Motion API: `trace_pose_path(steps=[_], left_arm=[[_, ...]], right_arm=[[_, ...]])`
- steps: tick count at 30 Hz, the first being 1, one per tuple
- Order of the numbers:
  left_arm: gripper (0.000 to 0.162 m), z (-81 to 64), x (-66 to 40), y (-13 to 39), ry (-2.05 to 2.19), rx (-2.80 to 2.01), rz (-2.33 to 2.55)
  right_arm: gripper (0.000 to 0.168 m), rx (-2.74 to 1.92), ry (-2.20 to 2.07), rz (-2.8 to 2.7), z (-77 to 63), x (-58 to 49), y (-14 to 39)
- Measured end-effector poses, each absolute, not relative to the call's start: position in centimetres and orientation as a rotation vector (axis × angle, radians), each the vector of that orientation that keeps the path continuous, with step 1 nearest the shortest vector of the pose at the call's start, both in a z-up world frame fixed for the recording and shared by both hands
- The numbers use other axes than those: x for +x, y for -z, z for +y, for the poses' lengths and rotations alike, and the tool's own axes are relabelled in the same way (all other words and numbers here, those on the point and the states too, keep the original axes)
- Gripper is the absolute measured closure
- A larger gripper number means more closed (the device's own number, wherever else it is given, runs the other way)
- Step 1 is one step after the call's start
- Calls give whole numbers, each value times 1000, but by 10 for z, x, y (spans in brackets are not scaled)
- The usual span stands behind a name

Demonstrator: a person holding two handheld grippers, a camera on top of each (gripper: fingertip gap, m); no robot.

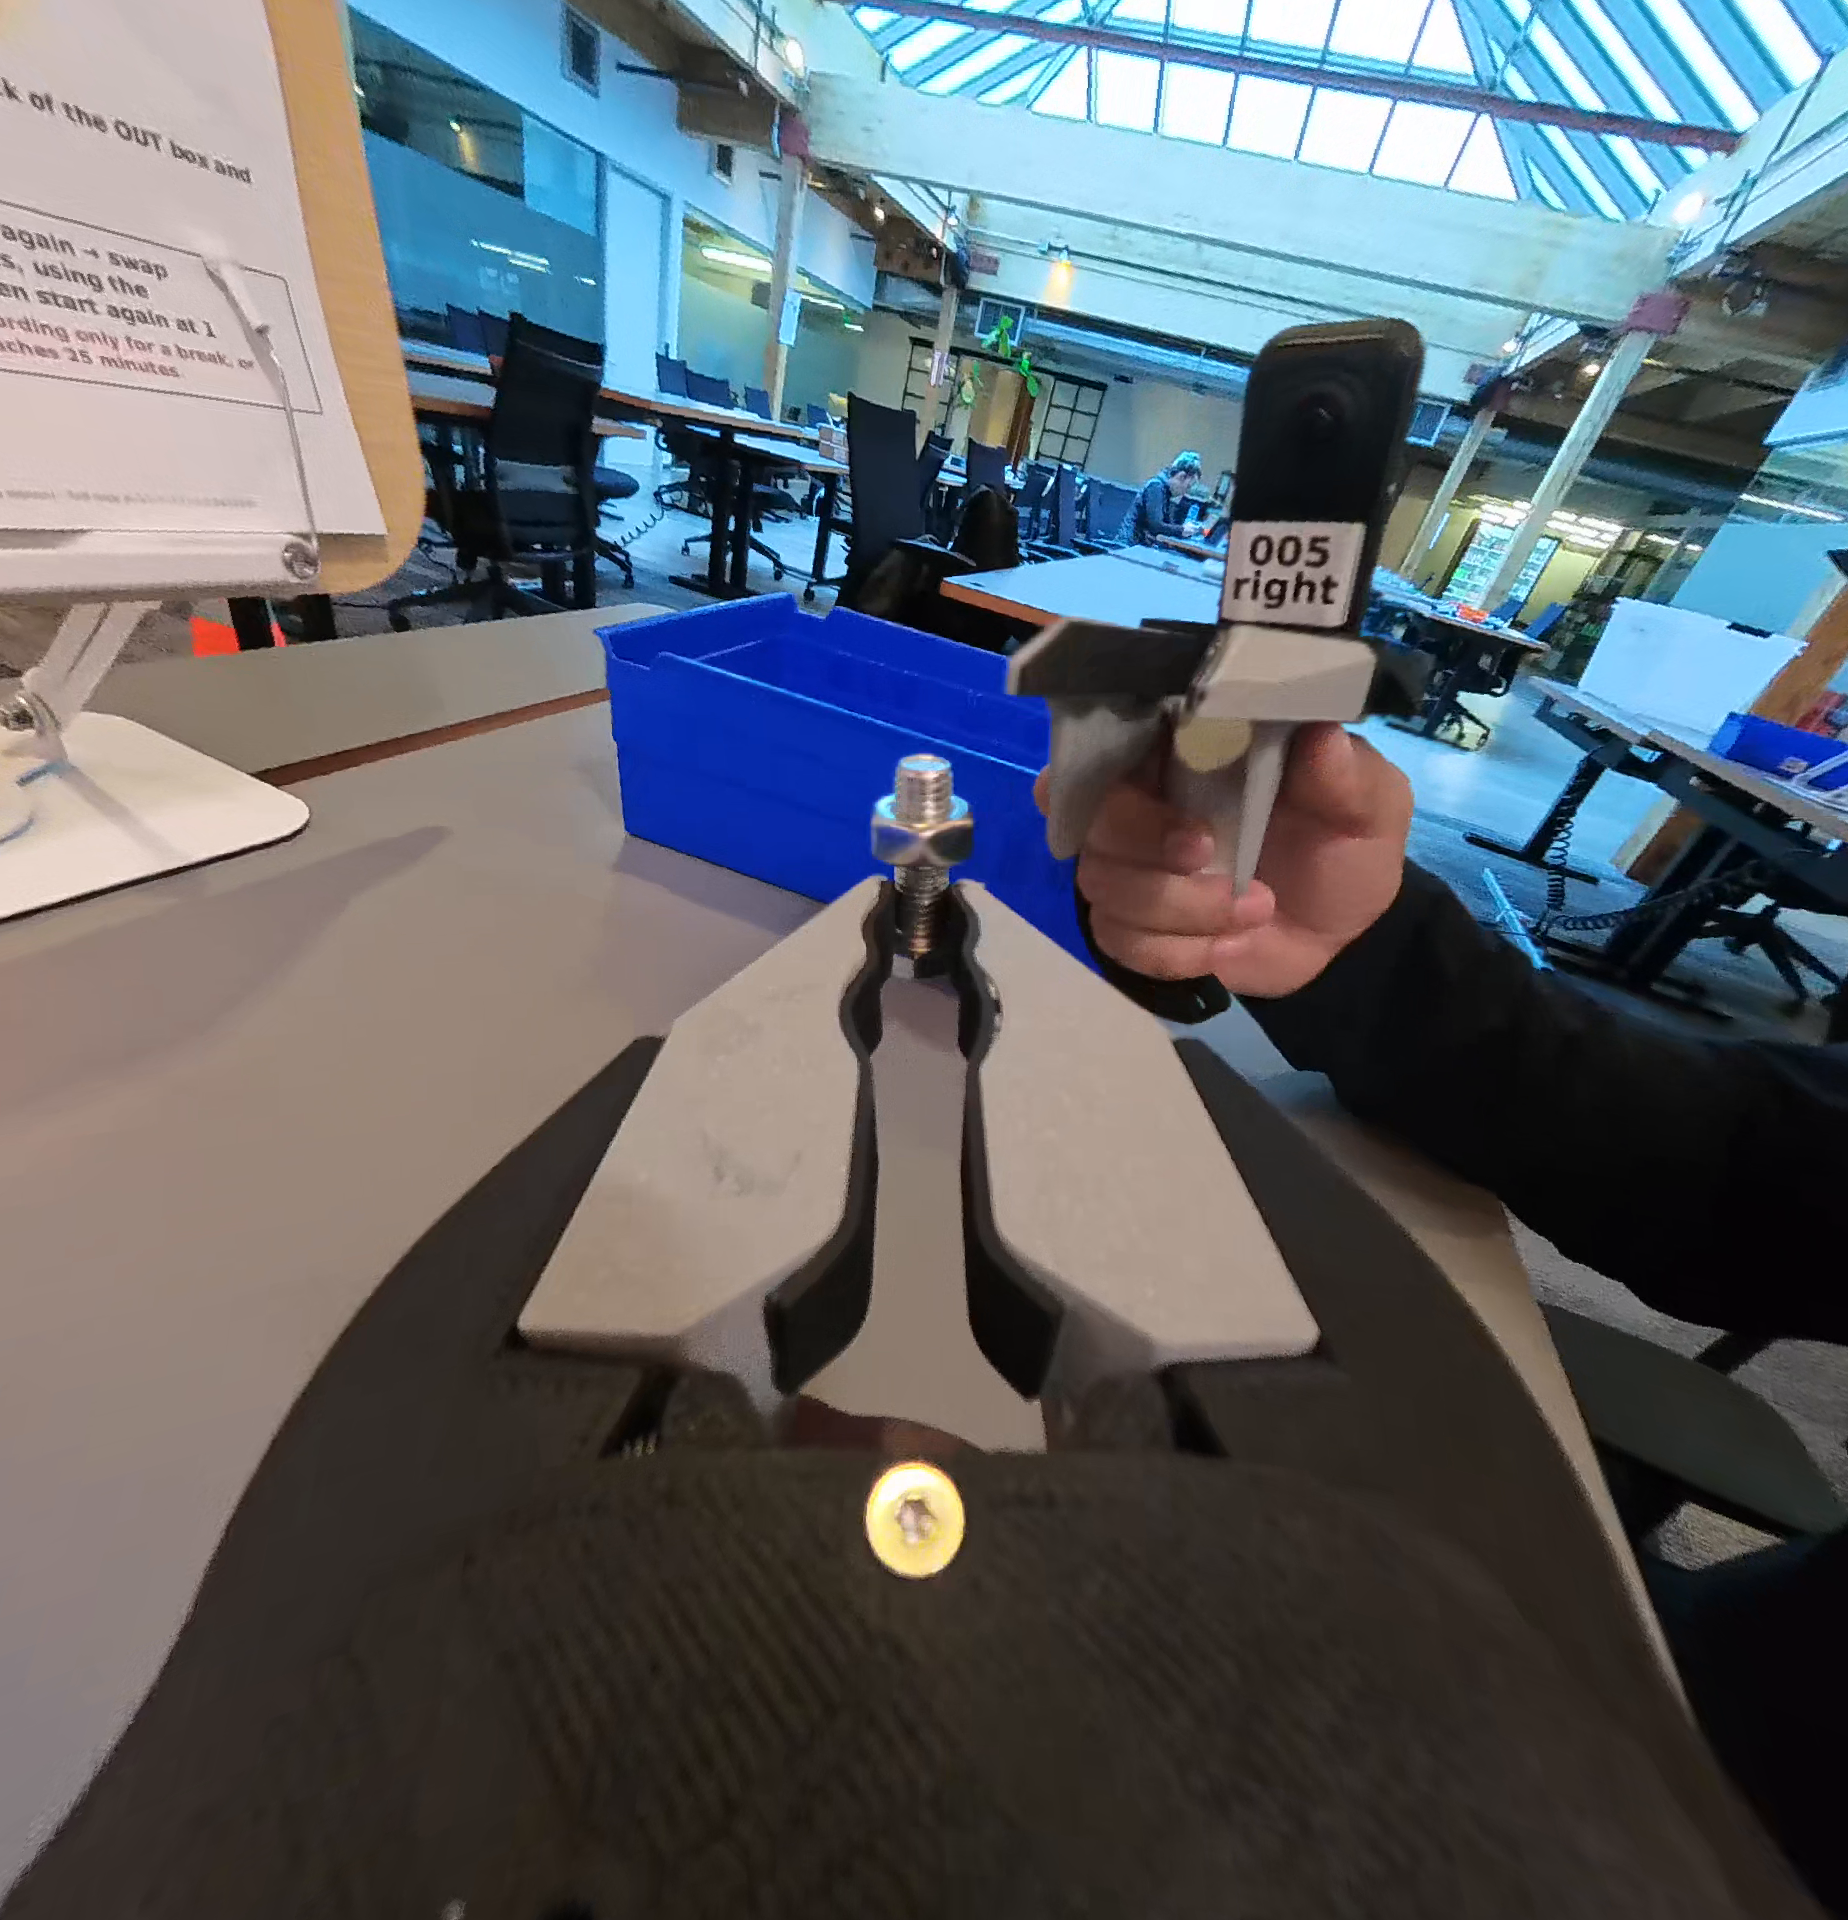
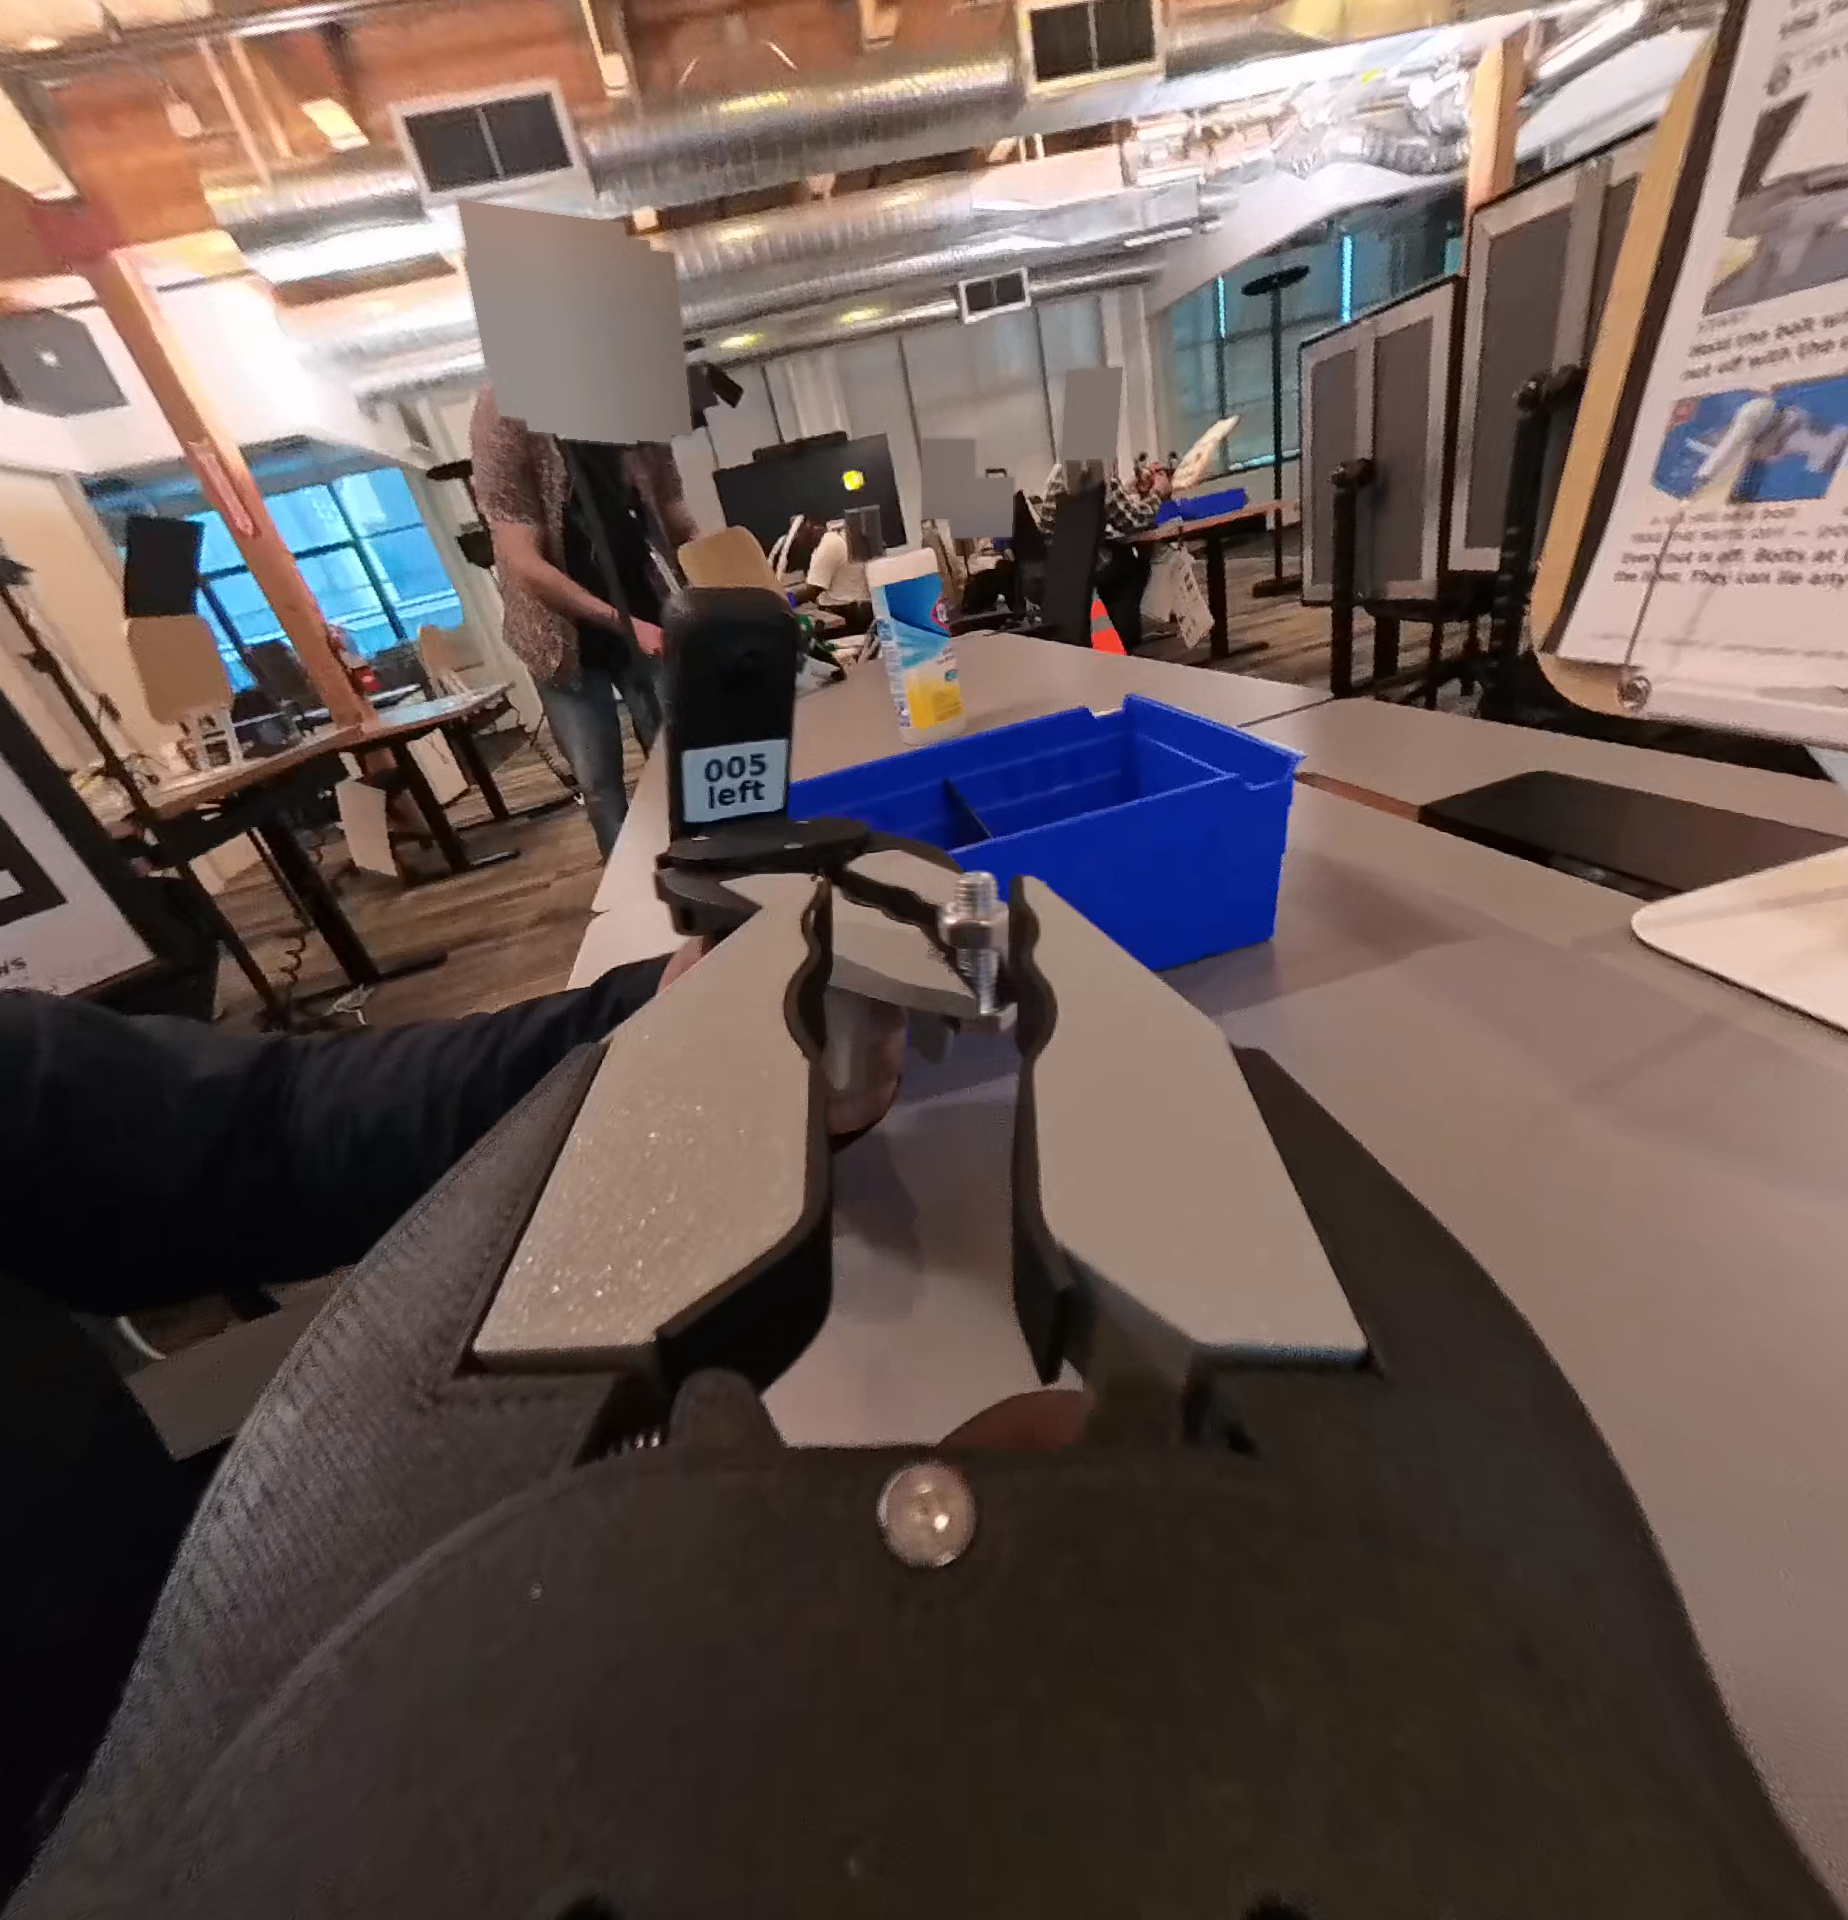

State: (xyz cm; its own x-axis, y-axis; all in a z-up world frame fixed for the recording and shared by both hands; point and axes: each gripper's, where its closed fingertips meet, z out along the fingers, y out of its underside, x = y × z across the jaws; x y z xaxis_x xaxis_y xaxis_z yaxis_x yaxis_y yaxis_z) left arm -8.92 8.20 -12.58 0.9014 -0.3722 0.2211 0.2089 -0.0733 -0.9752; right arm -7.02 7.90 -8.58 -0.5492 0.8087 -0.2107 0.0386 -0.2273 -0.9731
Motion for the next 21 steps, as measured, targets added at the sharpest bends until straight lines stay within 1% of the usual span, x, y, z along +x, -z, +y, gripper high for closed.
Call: trace_pose_path(steps=[5,6,7,8,14,18,20,21], left_arm=[[156,85,-71,128,477,-1589,194],[156,84,-67,128,478,-1590,215],[156,83,-63,128,478,-1587,232],[156,83,-61,128,482,-1586,242],[154,86,-63,132,525,-1600,194],[132,88,-74,132,554,-1603,116],[125,91,-79,140,522,-1653,92],[123,92,-80,144,509,-1674,91]], right_arm=[[132,-1113,-1735,-1574,74,-83,111],[135,-1113,-1725,-1587,72,-85,113],[142,-1109,-1727,-1605,69,-85,115],[154,-1098,-1745,-1625,65,-84,116],[154,-1141,-1694,-1620,71,-86,119],[154,-1209,-1542,-1473,102,-93,116],[154,-1214,-1423,-1374,122,-91,108],[154,-1195,-1364,-1314,131,-89,101]])
